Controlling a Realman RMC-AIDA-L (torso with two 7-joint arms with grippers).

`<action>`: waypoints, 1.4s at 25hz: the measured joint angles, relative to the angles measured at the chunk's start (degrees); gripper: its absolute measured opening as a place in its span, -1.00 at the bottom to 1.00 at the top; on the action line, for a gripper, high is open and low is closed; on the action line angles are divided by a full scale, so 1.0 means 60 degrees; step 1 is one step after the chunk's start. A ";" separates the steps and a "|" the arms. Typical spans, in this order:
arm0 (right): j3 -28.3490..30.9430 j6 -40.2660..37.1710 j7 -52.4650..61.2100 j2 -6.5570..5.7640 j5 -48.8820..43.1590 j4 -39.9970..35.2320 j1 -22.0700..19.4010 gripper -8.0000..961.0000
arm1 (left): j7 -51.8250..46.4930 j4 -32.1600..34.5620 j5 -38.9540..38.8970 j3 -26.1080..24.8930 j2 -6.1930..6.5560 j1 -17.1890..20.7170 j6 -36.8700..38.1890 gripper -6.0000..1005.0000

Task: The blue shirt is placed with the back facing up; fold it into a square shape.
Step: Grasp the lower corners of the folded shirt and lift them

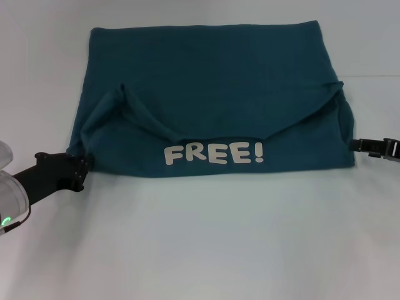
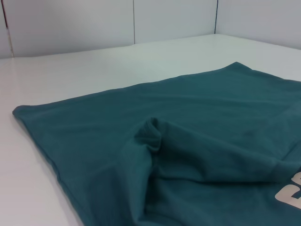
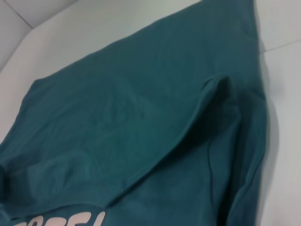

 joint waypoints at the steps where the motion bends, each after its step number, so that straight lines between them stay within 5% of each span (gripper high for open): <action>1: -0.0059 0.0050 0.0002 0.0029 -0.0006 0.0001 0.0015 0.40 | -0.0001 -0.0001 0.0001 0.0000 0.0001 -0.0004 0.0001 -0.90; 12: -0.0485 0.0698 0.0005 0.0386 -0.0020 0.0032 0.0269 0.39 | -0.0114 -0.0003 0.0008 0.0005 0.0007 -0.0017 0.0005 -0.89; 18: -0.0724 0.1087 -0.0056 0.0504 -0.0027 0.0105 0.0335 0.17 | -0.0133 -0.0003 0.0008 0.0051 0.0008 -0.0025 0.0005 -0.88; 23: -0.0855 0.1183 -0.0088 0.0574 0.0021 0.0123 0.0360 -0.27 | -0.0135 -0.0003 0.0008 0.0095 0.0007 -0.0026 0.0004 -0.88; 35: -0.0723 0.1130 -0.0354 0.0559 0.0177 0.0037 0.0191 -0.90 | -0.0226 -0.0002 0.0007 0.0091 -0.0005 -0.0005 0.0012 -0.87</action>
